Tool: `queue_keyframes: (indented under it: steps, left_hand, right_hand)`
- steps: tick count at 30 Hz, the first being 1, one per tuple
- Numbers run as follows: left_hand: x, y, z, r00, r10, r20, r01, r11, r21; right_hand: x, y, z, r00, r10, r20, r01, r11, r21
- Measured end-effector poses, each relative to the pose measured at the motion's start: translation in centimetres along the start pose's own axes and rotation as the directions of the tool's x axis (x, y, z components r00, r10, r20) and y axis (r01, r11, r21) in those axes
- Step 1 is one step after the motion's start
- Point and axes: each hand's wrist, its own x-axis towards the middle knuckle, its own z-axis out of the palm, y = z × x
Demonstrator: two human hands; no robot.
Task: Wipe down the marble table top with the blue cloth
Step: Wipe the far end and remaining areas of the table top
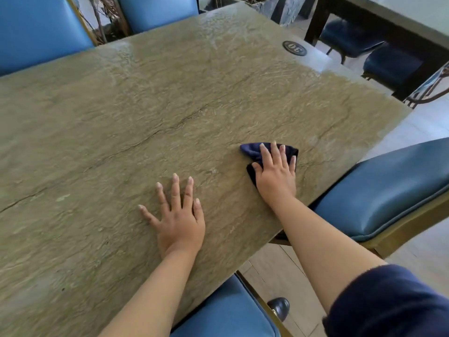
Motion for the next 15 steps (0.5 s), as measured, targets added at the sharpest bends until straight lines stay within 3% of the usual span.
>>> queue_keyframes:
  steps: [3, 6, 8, 10, 12, 13, 15]
  left_hand:
    - [0.3, -0.2, 0.2, 1.000, 0.006, -0.005, -0.006, 1.000, 0.007]
    - [0.4, -0.4, 0.5, 1.000, 0.014, -0.019, -0.014, 1.000, 0.004]
    - [0.3, -0.4, 0.6, 0.999, 0.018, -0.032, -0.019, 1.000, -0.010]
    - [0.4, -0.4, 0.5, 0.999, 0.022, -0.034, -0.023, 0.999, -0.022]
    - [0.4, -0.4, 0.5, 0.999, 0.024, -0.021, -0.025, 0.999, -0.027]
    - [0.4, -0.4, 0.5, 1.000, 0.021, -0.022, -0.022, 0.999, -0.025]
    - [0.4, -0.4, 0.4, 0.999, 0.014, -0.029, -0.015, 1.000, -0.021]
  right_hand:
    - [2.9, -2.1, 0.1, 0.999, 0.022, 0.036, -0.021, 0.999, -0.032]
    - [1.3, -4.8, 1.2, 0.978, -0.193, 0.078, 0.195, 0.981, -0.016]
    - [-1.3, -5.3, 1.4, 0.905, -0.412, 0.108, 0.415, 0.910, 0.000]
    - [-3.0, -4.0, 0.8, 0.787, -0.591, 0.177, 0.598, 0.801, 0.016]
    - [-2.6, -1.9, 0.1, 0.717, -0.659, 0.225, 0.674, 0.739, 0.015]
    - [-1.9, -1.1, -0.2, 0.737, -0.644, 0.206, 0.657, 0.754, 0.005]
    - [0.1, -0.3, -0.3, 0.852, -0.508, 0.125, 0.512, 0.859, -0.004]
